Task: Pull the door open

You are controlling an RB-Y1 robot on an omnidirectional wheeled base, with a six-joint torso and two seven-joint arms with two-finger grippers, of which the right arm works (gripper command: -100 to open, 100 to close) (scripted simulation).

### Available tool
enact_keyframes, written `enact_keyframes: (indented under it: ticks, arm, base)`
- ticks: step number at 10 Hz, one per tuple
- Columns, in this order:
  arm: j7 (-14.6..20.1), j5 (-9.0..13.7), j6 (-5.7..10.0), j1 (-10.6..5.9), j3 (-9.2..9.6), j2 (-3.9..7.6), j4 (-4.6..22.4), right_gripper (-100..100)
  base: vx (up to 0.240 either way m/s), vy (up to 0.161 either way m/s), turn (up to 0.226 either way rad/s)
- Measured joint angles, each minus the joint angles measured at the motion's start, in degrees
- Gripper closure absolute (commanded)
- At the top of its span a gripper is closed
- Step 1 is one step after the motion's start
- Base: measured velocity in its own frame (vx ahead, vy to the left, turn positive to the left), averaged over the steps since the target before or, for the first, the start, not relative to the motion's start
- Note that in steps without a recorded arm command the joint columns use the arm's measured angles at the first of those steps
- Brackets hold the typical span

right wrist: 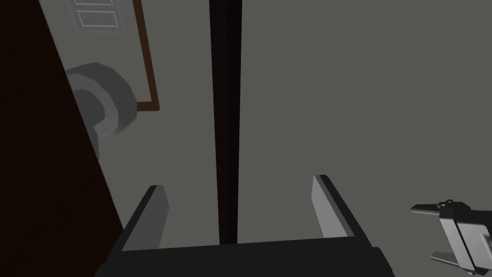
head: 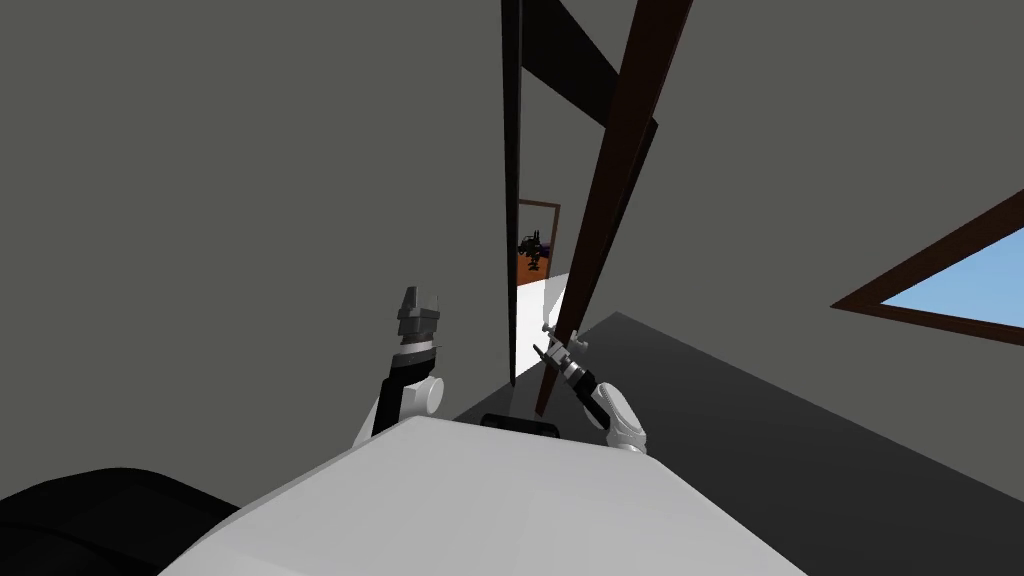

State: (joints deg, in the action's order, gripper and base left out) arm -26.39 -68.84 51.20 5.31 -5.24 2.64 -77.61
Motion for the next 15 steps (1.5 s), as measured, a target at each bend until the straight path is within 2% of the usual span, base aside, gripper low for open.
enact_keyframes:
  ticks: [1,3,7,9,12,15]
  arm:
    - [-0.87,0.24,-0.01,-0.39,-0.18,-0.25,0.74,-100]
    - [-1.27,0.86,0.01,-1.97,-0.88,0.36,2.53,-100]
    - [-2.46,1.97,-0.14,-4.11,-1.92,0.70,5.37,-100]
    - [-3.65,2.41,0.10,-4.89,-2.38,0.49,7.03,-100]
    - [-6.00,3.87,0.49,-8.19,-3.77,0.41,11.83,-100]
    - [-6.77,4.34,0.17,-9.51,-4.21,0.23,13.81,-100]
  base:
    - [-0.059,-0.060,0.076]
    - [-0.039,-0.041,0.034]
    - [-0.049,-0.058,0.044]
    - [-0.036,-0.042,0.055]
    - [-0.062,-0.084,0.072]
    - [-0.030,-0.043,0.021]
